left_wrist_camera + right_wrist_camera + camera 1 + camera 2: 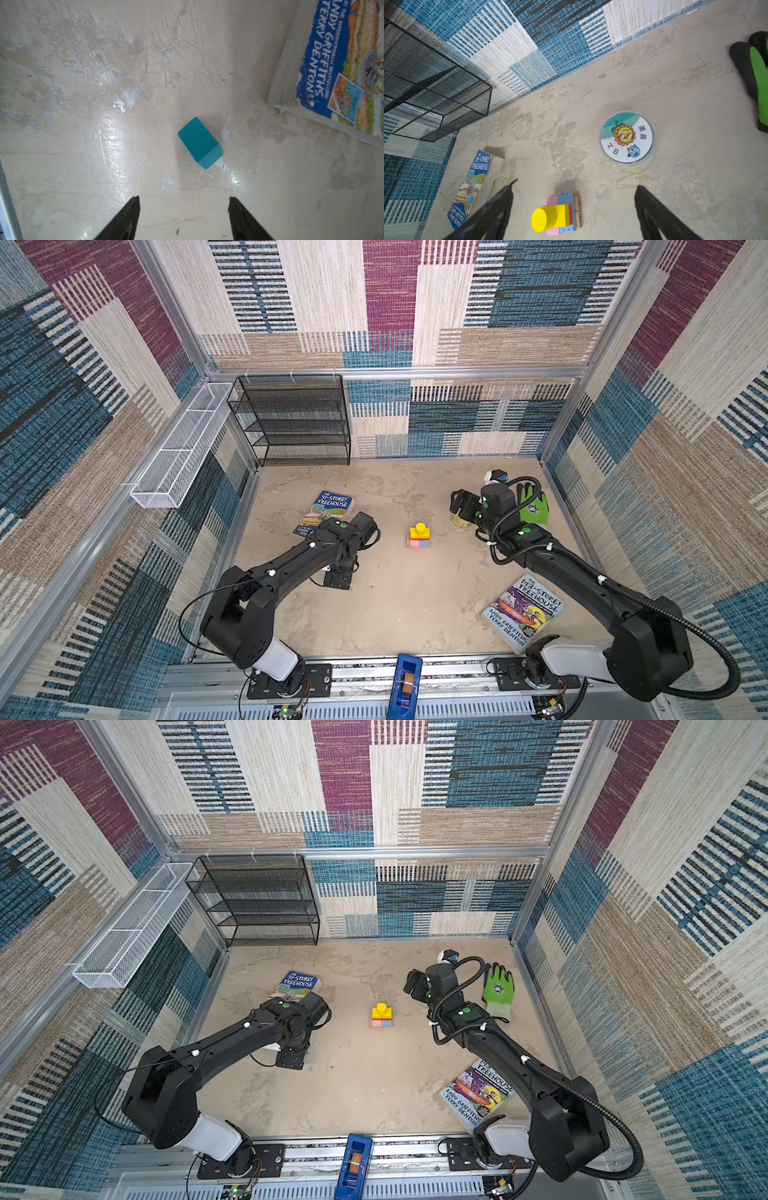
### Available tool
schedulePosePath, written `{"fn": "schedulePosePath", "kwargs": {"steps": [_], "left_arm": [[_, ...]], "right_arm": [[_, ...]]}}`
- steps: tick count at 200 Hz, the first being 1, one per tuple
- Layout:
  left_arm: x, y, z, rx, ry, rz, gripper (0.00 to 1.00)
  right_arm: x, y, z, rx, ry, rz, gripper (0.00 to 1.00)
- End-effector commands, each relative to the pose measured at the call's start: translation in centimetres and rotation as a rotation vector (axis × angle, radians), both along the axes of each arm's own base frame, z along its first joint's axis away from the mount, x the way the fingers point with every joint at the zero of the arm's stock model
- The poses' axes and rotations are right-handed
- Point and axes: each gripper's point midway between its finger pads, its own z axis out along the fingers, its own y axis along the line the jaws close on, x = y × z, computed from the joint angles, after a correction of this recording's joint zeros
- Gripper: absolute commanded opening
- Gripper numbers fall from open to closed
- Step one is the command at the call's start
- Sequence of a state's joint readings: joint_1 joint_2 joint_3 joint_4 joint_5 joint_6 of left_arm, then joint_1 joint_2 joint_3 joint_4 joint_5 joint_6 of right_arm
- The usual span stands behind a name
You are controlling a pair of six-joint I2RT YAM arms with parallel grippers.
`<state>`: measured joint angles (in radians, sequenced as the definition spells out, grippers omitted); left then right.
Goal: Build the wood block tower
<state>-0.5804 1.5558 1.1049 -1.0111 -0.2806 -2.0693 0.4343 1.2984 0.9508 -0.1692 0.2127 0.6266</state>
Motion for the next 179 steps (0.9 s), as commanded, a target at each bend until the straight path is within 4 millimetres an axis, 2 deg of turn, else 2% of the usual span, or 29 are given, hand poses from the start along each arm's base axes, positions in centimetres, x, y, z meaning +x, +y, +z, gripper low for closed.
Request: {"fn": "schedulePosePath", "kwargs": {"steps": [1, 69, 107, 179], "left_arm": [[0.0, 0.2, -1.0, -0.038, -0.005, 0.119, 0.71], [1.0, 0.3, -2.7, -0.060, 0.013, 0.166, 0.67], [0.9, 0.6, -4.0, -0.068, 0.047, 0.198, 0.67], [1.3, 1.7, -4.7, -0.044, 0.050, 0.230, 0.64]], "right_arm": [[0.4, 0.0, 0.9, -0.005, -0.032, -0.002, 0.92], [0.6, -0.3, 0.5, -0.012, -0.025, -0.010, 0.92], [0.5, -0.6, 0.7, -0.024, -0.030, -0.019, 0.92], [0.4, -0.9, 0.6, -0.031, -0.032, -0.026, 0.92]]}}
